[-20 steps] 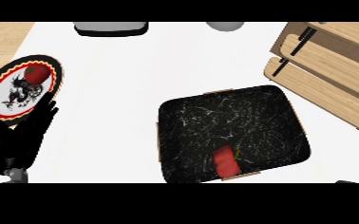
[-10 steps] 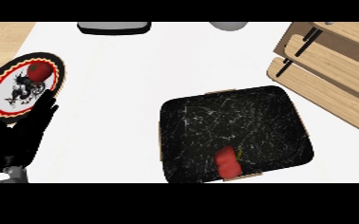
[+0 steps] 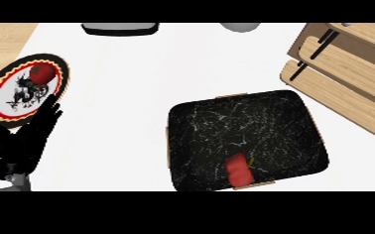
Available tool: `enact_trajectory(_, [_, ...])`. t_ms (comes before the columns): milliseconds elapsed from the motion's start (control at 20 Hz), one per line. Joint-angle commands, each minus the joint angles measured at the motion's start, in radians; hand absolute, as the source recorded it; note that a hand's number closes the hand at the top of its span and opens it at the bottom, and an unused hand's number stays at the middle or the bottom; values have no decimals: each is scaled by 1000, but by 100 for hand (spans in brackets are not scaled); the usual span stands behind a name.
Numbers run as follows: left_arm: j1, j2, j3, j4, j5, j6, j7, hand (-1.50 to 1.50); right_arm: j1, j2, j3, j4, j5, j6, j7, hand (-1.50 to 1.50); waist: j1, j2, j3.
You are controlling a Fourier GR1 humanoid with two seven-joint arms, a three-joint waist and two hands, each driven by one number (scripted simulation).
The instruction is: Pick the lemon from the tray and place it in the tiered shelf
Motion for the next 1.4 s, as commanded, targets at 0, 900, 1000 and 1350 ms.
enact_trajectory(0, [38,-11,-4,-33,-12,-1,-2,0,77,19,-32,31,-22,-118,-39,150,-1,-1,0])
enact_trajectory(900, [3,-24,14,-62,-16,-10,66,0,214,-82,-76,319,-86,-413,-224,-150,-4,-2,0])
enact_trajectory(1000, [-35,-35,9,-8,-48,20,30,0,68,-117,-77,438,-97,-434,-200,-150,2,1,0])
enact_trajectory(1350, [25,-28,9,-60,-33,-13,49,0,102,-50,-222,293,-294,-379,-93,-150,-7,-5,0])
